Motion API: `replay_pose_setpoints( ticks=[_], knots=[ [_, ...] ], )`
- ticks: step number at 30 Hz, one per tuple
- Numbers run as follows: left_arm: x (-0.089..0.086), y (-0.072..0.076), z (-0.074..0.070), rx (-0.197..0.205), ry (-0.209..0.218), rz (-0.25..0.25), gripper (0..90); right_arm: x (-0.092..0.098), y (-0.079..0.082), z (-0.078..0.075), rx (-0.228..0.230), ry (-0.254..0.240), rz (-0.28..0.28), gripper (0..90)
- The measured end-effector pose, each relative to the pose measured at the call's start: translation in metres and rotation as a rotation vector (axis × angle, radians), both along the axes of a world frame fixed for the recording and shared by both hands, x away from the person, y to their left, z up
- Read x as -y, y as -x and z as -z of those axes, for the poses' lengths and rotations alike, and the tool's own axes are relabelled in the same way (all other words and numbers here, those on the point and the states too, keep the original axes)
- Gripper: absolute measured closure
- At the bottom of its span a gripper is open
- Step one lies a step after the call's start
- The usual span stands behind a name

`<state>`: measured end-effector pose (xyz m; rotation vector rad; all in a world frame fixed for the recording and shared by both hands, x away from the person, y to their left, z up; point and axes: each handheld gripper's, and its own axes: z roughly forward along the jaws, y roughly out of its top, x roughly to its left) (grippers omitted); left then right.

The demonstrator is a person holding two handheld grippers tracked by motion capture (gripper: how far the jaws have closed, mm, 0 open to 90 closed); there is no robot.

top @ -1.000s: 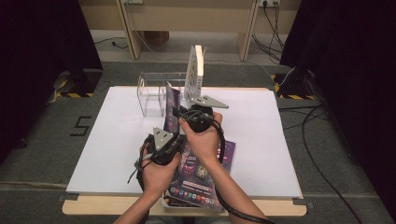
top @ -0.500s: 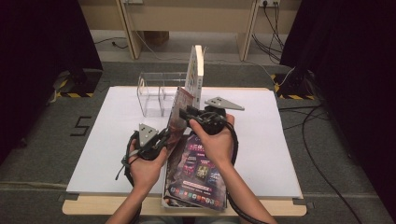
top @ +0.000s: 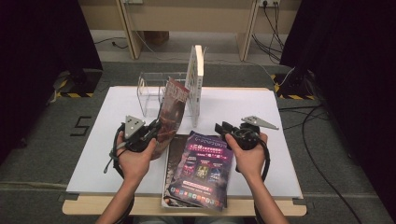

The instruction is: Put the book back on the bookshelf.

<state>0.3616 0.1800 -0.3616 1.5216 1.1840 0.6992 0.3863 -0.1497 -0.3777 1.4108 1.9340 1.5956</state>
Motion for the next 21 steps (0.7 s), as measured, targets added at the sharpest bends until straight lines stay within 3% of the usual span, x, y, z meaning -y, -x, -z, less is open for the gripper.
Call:
replay_pose_setpoints(
  ticks=[10,16,21],
  knots=[
    [-0.014,-0.011,-0.011,0.016,0.016,-0.014,84.7,0.041,0.013,0.040,-0.070,0.007,0.089,64.4],
    [-0.027,-0.017,-0.017,0.007,0.053,-0.026,84.6,0.056,0.018,0.054,-0.096,-0.006,0.123,64.7],
    [-0.028,-0.020,-0.019,0.004,0.040,-0.023,84.6,0.063,0.021,0.062,-0.114,-0.011,0.140,65.0]
  ],
)
